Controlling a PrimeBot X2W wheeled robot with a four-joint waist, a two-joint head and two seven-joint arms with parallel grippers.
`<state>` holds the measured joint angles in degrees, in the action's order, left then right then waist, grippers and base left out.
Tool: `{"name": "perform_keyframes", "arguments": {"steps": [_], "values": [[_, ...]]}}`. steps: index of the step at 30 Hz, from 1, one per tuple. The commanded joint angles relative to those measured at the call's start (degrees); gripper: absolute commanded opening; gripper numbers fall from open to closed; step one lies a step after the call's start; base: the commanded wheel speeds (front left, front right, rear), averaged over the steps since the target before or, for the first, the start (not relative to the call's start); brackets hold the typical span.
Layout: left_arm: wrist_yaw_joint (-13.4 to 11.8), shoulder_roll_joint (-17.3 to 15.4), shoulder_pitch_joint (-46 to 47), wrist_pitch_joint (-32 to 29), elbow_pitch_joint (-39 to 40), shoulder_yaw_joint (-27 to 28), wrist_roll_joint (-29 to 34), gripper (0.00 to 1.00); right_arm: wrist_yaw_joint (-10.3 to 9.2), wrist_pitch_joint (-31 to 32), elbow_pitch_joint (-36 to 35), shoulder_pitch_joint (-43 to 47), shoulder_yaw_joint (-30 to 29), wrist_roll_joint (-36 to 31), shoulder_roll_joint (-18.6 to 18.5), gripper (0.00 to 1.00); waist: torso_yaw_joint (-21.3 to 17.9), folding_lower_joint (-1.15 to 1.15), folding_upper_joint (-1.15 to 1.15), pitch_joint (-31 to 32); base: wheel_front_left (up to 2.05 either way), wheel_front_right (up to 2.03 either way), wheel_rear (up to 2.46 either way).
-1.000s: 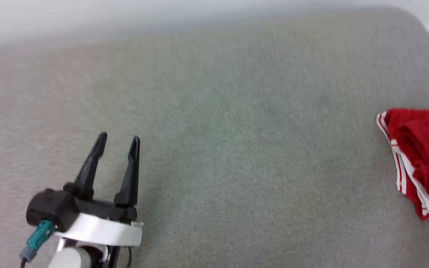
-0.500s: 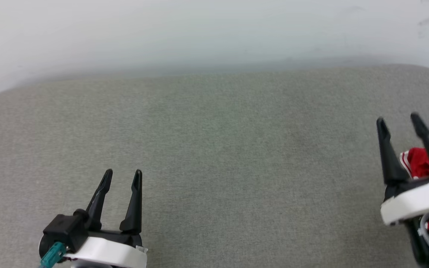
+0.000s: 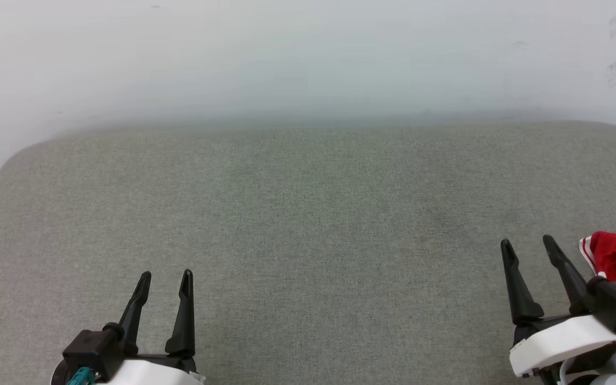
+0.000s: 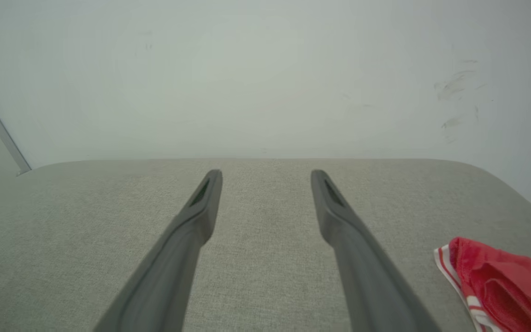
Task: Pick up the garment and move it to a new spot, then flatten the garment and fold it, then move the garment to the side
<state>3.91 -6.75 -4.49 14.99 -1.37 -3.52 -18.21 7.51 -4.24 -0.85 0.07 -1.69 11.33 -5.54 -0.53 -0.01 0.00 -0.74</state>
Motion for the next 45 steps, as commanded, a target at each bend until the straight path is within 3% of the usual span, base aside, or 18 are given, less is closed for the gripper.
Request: {"name": "perform_keyframes", "arguments": {"steps": [1, 7, 18, 31, 32, 36, 45], "values": [[0.55, 0.43, -0.71, 0.24, -0.36, 0.47, 0.57, 1.00, -0.05, -0.62, 0.72, 0.67, 0.26, -0.54, 0.30, 1.00, -0.01, 0.01, 0.00, 0.17, 0.00, 0.00, 0.00], [0.14, 1.22, -0.43, 0.23, -0.69, 1.74, 3.98, 1.00, -0.05, -1.46, 1.96, -0.49, 0.55, -1.27, 0.57, 1.00, -0.03, 0.01, 0.00, 0.14, 0.00, 0.00, 0.00], [1.57, 2.37, -0.32, 0.19, 0.32, 3.16, 6.99, 1.00, -0.05, -1.79, 2.50, -1.23, 0.63, -2.08, 1.08, 1.00, -0.40, 0.01, 0.00, -0.06, 0.00, 0.00, 0.00], [2.52, 3.05, -0.28, 0.20, 0.41, 4.47, 7.77, 1.00, -0.05, -1.68, 2.73, -1.10, 1.05, -3.32, 1.40, 1.00, -0.86, 0.01, 0.00, 0.07, 0.00, 0.00, 0.00], [2.33, 3.05, -0.25, 0.07, 0.24, 4.31, 7.62, 0.00, 0.00, -1.76, 2.78, -0.77, 0.99, -3.20, 1.12, 0.00, -0.87, 0.01, 0.00, 0.07, 0.00, 0.00, 0.00], [2.42, 3.41, -0.90, -0.21, -1.79, 4.08, 7.48, 0.00, 0.01, -1.74, 4.70, 0.44, 1.06, -3.10, 1.14, 0.00, -0.88, 0.01, 0.00, 0.07, 0.00, 0.00, 0.00], [2.57, 3.46, 0.66, -2.88, -3.19, 4.88, -2.58, 0.00, 0.01, -0.13, 5.97, -0.51, 0.25, 7.26, 1.33, 0.00, -0.78, 0.01, 0.00, 0.11, 0.00, 0.00, 0.00]]}}
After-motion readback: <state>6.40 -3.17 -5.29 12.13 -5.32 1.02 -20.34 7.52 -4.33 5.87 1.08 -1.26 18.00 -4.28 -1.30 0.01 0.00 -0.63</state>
